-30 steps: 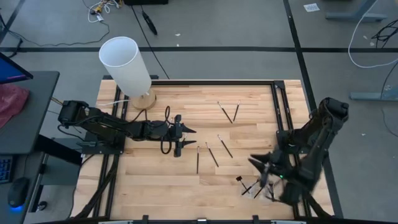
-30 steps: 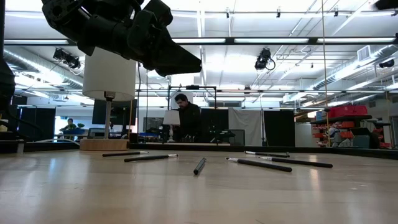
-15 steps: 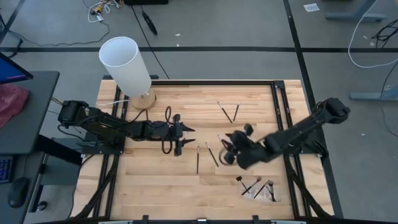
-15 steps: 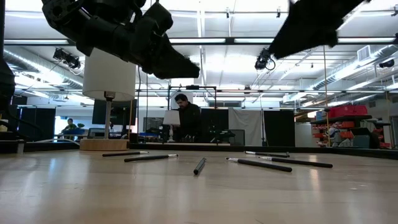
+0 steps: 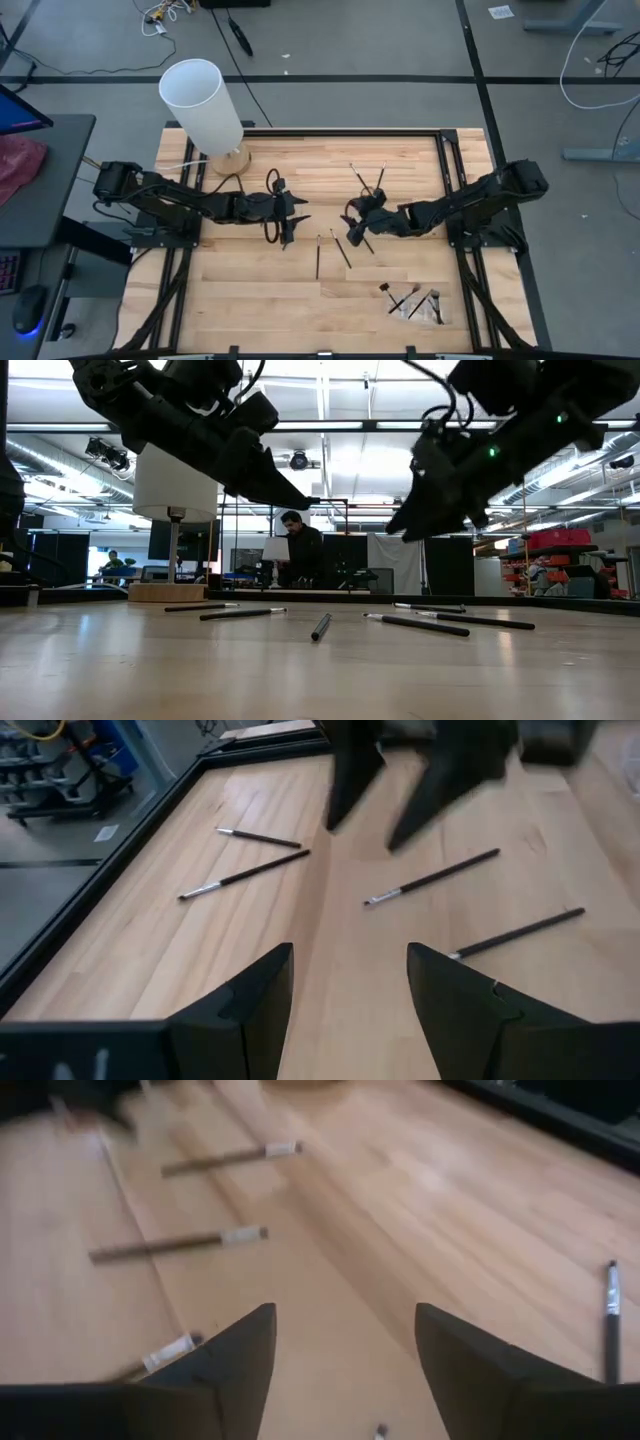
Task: Pick & Place Makeup Supplies
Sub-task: Put the silver makeup brush into the transparent organizer
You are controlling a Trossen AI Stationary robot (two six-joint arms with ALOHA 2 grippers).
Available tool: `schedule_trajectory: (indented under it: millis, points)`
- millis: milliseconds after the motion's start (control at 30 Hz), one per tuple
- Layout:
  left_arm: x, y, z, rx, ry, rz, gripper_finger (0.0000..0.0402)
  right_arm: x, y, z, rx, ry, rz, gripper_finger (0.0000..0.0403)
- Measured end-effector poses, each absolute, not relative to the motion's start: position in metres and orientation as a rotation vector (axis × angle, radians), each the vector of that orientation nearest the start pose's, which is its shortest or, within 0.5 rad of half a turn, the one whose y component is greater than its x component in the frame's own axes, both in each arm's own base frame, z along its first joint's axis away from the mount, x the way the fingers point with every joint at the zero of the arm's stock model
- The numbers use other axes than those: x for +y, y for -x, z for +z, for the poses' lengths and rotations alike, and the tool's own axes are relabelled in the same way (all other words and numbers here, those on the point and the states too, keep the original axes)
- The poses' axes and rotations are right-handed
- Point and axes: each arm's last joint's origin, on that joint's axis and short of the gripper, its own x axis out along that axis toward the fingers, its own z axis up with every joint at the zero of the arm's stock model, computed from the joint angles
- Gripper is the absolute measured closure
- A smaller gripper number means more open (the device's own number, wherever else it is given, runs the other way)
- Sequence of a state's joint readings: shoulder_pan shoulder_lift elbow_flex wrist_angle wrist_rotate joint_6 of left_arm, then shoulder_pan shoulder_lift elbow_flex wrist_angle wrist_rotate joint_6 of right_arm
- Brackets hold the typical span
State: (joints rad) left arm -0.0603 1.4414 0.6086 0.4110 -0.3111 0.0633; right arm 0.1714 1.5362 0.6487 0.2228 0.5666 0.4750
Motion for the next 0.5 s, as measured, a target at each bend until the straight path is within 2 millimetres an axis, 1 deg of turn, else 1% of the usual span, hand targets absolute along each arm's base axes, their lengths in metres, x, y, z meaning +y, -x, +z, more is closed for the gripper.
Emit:
schedule_trajectory:
  millis: [133, 233, 333, 500]
  points:
    - [-0.006, -0.282, 0.185, 0.43, -0.135, 0.243, 0.0202, 0.04, -0.282, 0.142, 0.605, -0.159, -0.507, 0.0169]
    - [-0.006, -0.282, 0.185, 0.43, -0.134, 0.243, 0.0202, 0.047, -0.276, 0.133, 0.677, -0.151, -0.516, 0.0176]
    - [-0.006, -0.282, 0.185, 0.43, -0.132, 0.244, 0.0202, 0.054, -0.268, 0.127, 0.712, -0.165, -0.554, 0.0182]
    - [-0.006, -0.282, 0.185, 0.432, -0.132, 0.244, 0.0202, 0.066, -0.254, 0.116, 0.723, -0.219, -0.552, 0.0192]
